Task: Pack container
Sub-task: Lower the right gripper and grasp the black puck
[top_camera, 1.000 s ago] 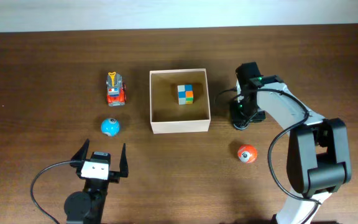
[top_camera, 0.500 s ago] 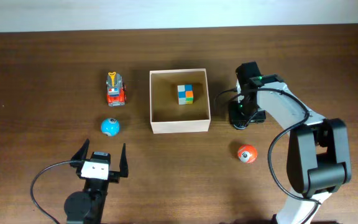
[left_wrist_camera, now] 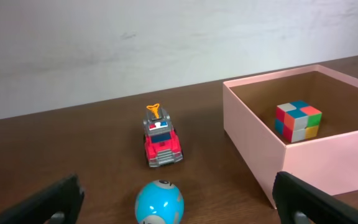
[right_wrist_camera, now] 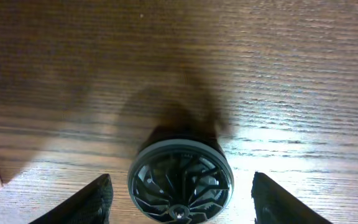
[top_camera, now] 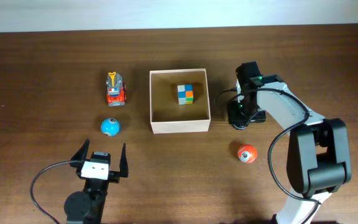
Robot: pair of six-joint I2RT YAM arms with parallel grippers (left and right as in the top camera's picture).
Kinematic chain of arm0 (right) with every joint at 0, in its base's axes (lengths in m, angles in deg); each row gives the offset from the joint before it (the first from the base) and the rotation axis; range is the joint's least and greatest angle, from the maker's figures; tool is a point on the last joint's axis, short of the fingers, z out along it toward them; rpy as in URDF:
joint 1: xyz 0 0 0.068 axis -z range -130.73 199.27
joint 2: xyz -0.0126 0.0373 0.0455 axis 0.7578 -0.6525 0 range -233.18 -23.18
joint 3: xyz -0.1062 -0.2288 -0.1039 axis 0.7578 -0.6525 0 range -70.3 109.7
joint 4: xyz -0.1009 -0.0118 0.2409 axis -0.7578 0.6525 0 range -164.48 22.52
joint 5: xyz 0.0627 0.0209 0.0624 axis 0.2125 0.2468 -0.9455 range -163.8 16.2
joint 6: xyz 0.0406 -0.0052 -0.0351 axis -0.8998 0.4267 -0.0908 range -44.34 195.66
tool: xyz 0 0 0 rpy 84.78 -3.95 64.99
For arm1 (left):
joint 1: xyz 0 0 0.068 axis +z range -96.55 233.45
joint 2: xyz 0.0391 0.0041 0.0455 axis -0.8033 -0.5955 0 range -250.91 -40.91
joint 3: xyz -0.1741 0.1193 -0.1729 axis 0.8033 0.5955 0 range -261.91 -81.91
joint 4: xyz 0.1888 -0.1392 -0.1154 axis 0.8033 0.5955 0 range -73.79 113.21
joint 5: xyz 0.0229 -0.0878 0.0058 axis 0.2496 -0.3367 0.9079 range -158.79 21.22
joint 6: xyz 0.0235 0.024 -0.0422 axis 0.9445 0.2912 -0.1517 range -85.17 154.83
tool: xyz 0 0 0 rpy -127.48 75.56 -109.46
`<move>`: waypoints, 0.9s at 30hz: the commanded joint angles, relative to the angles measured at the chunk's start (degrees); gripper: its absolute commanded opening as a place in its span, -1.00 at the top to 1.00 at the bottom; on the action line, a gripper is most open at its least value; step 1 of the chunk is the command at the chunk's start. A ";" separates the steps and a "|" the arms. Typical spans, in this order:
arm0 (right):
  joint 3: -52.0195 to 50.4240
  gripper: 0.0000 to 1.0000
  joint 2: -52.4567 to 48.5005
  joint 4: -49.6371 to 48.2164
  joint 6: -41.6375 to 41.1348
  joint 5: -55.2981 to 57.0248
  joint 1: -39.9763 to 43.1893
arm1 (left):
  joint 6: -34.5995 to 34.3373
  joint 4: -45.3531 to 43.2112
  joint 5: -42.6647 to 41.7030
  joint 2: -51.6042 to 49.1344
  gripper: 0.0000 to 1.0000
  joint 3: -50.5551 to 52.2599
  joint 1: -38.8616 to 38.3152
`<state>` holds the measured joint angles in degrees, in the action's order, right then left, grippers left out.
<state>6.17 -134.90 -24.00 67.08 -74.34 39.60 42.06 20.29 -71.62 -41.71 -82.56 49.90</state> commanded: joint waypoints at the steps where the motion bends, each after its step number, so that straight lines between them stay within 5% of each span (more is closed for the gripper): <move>1: -0.66 -0.33 -0.70 -0.59 -0.04 0.96 0.33 | -0.70 0.31 -0.85 0.39 -0.99 0.13 0.35; 15: -0.66 -0.33 -1.92 -0.35 -0.90 1.18 0.33 | -0.70 0.31 -0.85 0.39 -0.99 0.13 0.35; 27: -0.83 -0.06 -2.03 -0.22 -0.94 1.16 0.33 | -0.70 0.31 -0.85 0.39 -0.99 0.13 0.35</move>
<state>5.93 -136.06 -24.37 66.60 -73.86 39.60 42.06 20.29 -71.64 -41.71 -82.56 49.90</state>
